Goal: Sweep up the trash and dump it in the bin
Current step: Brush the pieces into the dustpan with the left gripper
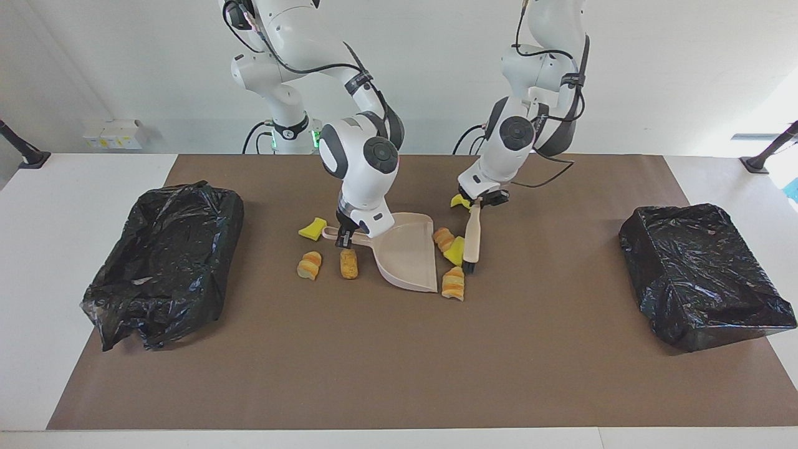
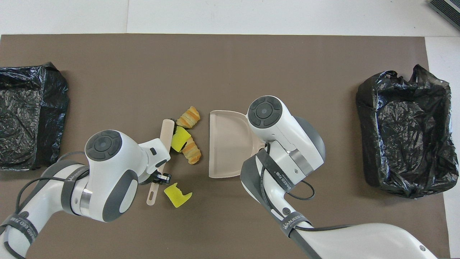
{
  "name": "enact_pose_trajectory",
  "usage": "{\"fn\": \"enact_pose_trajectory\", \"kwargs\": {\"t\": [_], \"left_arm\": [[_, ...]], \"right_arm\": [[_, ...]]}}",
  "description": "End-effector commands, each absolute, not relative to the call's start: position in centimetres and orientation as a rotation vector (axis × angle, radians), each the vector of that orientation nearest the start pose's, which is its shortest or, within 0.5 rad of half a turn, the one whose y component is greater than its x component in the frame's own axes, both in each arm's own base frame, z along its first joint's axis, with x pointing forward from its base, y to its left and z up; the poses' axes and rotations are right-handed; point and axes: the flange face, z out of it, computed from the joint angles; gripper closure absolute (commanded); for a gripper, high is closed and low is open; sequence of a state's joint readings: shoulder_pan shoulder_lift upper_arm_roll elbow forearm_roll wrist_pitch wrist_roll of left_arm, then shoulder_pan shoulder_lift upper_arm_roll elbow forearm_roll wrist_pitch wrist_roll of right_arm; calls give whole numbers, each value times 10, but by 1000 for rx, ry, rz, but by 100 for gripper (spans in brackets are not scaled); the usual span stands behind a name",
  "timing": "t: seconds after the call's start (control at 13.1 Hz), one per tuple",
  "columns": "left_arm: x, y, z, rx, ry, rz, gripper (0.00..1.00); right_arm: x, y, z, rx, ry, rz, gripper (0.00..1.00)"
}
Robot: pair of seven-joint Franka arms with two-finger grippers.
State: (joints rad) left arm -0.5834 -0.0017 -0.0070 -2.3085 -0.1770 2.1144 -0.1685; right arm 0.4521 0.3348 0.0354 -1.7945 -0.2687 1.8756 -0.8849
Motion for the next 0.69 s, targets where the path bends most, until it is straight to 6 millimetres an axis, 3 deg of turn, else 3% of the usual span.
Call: {"fn": "enact_pose_trajectory", "kwargs": {"t": [0.0, 0.23, 0.31, 0.46, 0.61], "left_arm": [[373, -324, 335, -3154, 515, 338, 100], [359, -364, 354, -3164, 487, 307, 100], [361, -367, 360, -3168, 462, 308, 100], [369, -361, 374, -3151, 436, 367, 100], [406, -333, 384, -3146, 312, 433, 100]], "right_arm": [[549, 264, 347, -2468, -2187, 474, 100], [550, 265, 348, -2468, -2187, 472, 100], [550, 264, 348, -2470, -2185, 472, 100], [550, 264, 347, -2469, -2185, 474, 100], [550, 264, 347, -2469, -2185, 474, 100]]}}
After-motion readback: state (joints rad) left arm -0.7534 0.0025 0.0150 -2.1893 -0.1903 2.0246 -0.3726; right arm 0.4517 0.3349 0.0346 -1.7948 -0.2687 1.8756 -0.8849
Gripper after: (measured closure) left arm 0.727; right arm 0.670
